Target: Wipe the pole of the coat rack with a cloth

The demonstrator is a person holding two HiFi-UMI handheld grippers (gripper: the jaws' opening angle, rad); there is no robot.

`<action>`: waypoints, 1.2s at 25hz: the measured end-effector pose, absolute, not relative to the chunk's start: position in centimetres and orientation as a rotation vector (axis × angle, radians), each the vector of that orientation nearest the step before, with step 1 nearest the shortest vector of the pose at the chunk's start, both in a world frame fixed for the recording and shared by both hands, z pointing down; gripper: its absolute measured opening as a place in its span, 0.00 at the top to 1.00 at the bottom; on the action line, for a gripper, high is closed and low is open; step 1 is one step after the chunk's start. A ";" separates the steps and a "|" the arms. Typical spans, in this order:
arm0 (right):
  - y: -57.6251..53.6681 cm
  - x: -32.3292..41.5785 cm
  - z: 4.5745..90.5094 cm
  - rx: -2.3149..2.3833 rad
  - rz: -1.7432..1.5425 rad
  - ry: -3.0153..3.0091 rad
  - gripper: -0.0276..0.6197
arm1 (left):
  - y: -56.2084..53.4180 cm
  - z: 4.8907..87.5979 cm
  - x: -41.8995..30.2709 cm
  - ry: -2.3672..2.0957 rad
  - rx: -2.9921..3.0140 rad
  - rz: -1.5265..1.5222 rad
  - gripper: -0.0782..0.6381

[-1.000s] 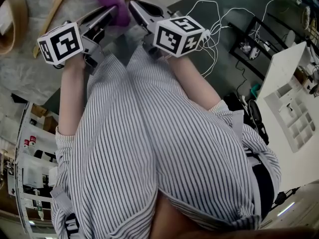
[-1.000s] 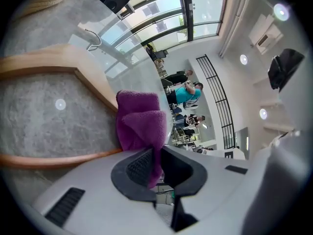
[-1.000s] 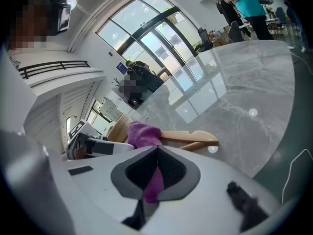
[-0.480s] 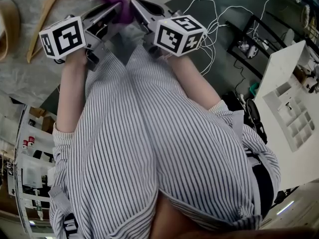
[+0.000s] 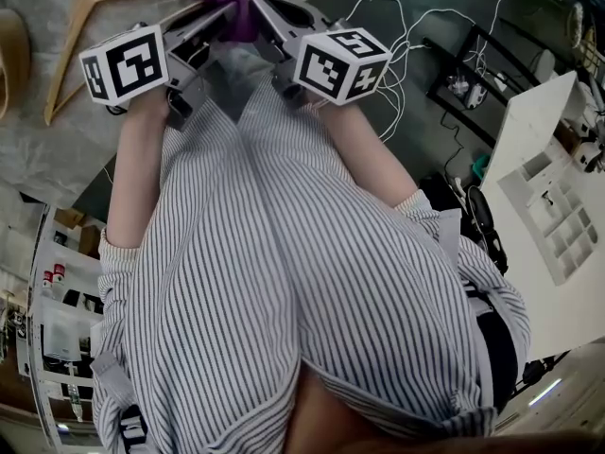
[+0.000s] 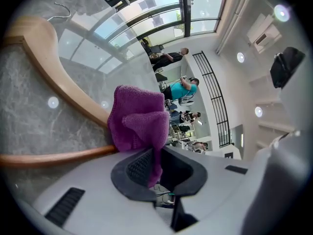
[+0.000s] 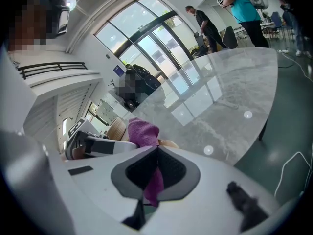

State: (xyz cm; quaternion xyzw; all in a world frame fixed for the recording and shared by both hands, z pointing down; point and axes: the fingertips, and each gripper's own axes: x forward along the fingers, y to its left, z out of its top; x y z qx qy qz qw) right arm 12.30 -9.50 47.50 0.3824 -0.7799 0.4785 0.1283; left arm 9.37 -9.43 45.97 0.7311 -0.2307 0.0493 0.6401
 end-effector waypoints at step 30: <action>-7.8 8.5 40.5 0.891 1.233 -2.506 0.93 | -5.8 39.7 3.6 -0.786 1.702 -0.153 0.82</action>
